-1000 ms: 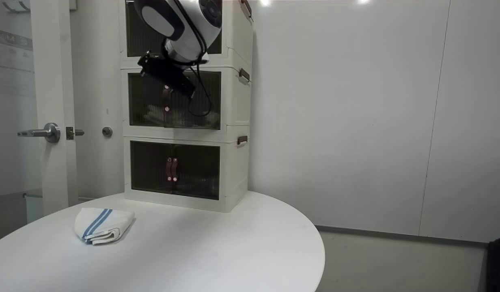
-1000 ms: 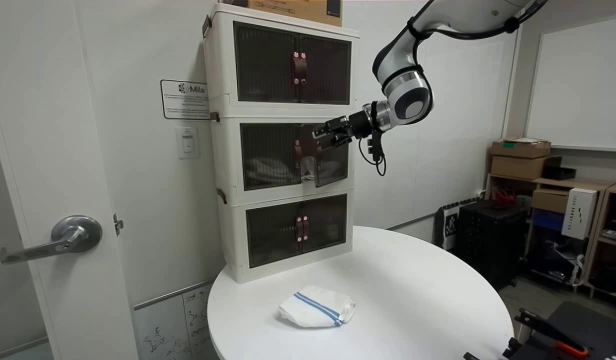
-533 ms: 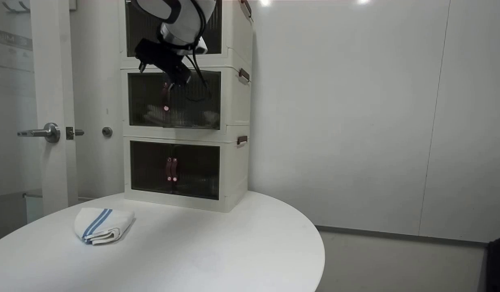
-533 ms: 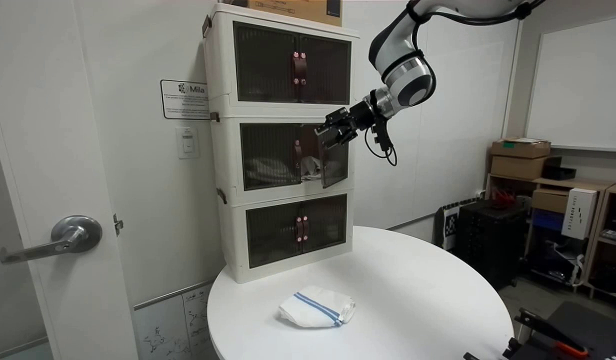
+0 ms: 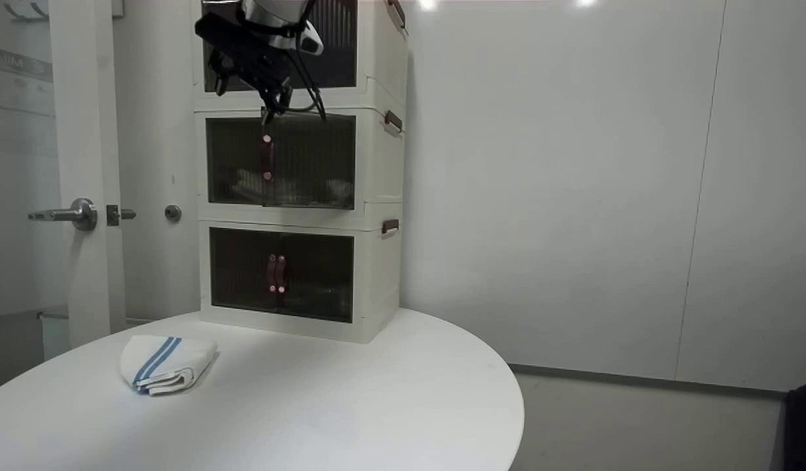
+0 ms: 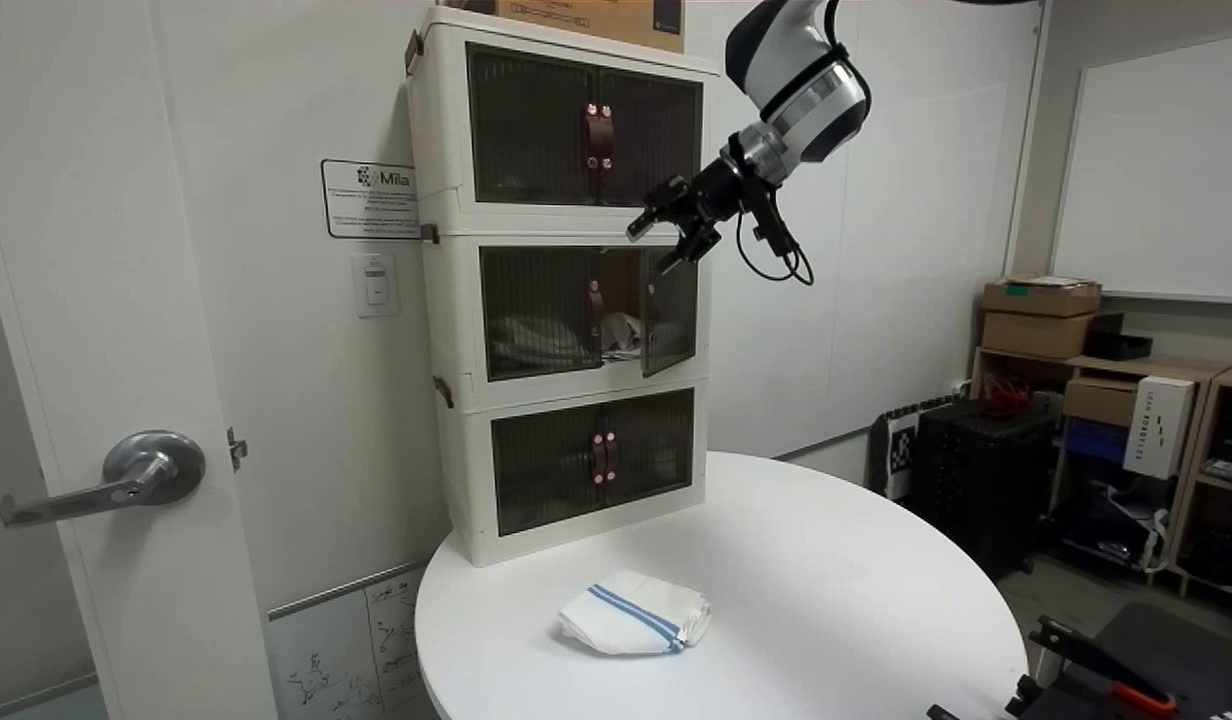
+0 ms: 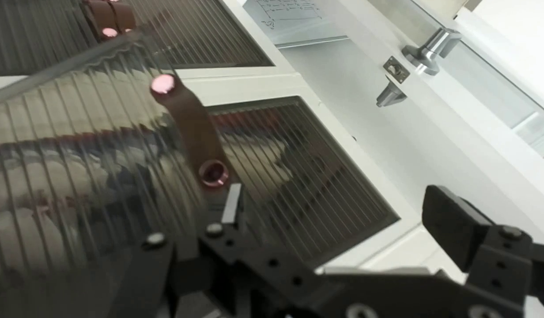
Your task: Open the right cabinet door of the middle compartment
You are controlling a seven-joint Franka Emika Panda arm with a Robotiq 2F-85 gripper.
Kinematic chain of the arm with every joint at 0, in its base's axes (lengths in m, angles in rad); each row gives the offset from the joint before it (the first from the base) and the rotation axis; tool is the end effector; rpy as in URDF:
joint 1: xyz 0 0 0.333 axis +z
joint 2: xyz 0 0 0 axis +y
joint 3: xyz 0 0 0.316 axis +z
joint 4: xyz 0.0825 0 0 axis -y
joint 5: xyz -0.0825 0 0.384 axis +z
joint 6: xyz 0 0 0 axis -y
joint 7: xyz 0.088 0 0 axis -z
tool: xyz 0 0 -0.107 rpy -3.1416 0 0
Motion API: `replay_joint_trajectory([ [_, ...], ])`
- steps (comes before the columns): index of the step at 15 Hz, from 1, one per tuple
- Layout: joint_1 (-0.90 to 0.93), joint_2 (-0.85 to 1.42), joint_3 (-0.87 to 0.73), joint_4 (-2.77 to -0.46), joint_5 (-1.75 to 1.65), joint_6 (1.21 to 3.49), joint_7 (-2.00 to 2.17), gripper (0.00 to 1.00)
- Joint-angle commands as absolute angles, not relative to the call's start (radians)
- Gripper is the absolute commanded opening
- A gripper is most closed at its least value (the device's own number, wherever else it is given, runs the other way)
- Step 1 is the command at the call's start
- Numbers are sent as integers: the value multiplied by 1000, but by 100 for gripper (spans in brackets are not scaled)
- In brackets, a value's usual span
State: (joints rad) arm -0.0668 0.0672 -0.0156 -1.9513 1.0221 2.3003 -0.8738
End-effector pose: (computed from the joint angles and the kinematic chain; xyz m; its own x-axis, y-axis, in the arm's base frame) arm 0.6035 -0.0316 0.4817 0.8114 -0.0314 0.5837 0.3288 -0.8011 -0.5001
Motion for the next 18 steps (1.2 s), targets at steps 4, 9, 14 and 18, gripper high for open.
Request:
replay_joint_trajectory([
  [4, -24, -63, -7, -1934, 937, 2292, -639, 100],
  [9, -17, -80, -11, -1883, 843, 2178, -435, 100],
  [14, -27, -18, -32, -1682, 733, 1788, -170, 100],
  [18, -41, 65, -40, -1509, 655, 1599, 68, 100],
])
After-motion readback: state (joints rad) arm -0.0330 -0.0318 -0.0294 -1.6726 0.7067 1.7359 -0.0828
